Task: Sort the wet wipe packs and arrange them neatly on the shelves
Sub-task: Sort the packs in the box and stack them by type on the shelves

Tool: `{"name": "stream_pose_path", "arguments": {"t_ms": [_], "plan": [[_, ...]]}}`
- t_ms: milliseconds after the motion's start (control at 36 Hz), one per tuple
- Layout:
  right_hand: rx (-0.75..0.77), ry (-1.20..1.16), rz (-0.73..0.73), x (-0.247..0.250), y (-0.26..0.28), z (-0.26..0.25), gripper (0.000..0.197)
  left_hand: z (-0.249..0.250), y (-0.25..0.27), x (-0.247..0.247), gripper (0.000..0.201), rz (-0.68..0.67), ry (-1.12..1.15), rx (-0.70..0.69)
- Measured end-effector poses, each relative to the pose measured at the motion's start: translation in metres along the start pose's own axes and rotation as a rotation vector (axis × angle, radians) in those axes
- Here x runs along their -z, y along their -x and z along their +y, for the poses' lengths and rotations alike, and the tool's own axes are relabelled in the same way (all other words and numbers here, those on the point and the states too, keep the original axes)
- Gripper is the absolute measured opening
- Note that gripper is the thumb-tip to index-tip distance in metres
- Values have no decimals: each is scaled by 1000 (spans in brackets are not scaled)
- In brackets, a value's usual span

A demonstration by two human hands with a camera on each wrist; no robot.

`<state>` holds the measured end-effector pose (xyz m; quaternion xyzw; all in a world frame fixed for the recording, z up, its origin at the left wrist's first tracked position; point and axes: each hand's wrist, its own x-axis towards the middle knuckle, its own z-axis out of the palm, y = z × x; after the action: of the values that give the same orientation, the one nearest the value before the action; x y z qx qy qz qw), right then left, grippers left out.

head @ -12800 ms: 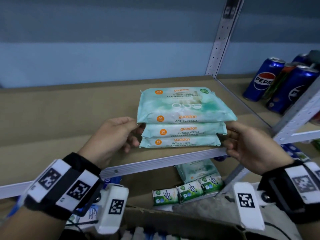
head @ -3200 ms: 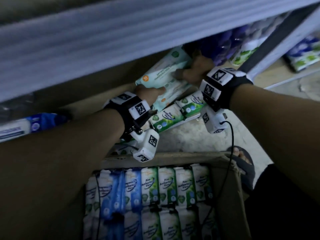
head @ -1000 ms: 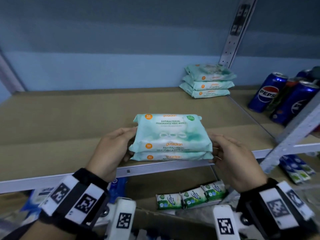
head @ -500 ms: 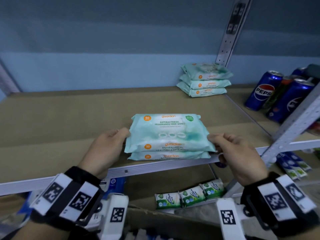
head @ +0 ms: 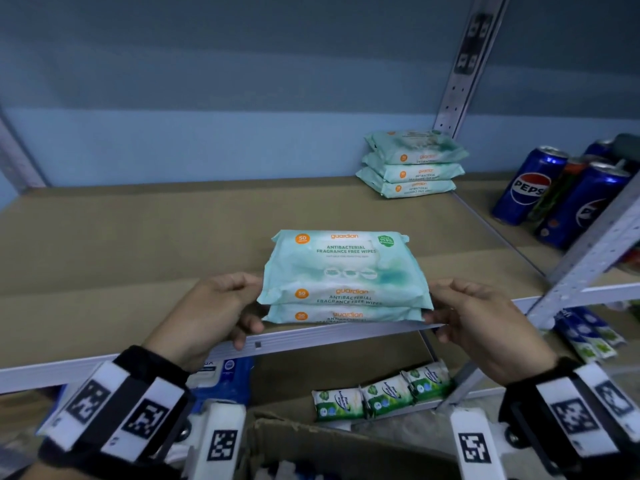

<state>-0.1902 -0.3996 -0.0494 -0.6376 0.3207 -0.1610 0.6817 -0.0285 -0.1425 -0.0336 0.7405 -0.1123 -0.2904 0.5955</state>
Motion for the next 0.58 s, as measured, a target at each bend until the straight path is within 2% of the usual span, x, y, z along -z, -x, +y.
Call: {"name": "stream_pose_path", "arguments": {"t_ms": [250, 583], "plan": [[-21, 138, -53, -3, 5, 3, 14, -5, -2, 2, 13, 20, -75, -18], [-50, 197, -58, 0, 5, 1, 13, -11, -10, 5, 12, 53, -136, 74]]}}
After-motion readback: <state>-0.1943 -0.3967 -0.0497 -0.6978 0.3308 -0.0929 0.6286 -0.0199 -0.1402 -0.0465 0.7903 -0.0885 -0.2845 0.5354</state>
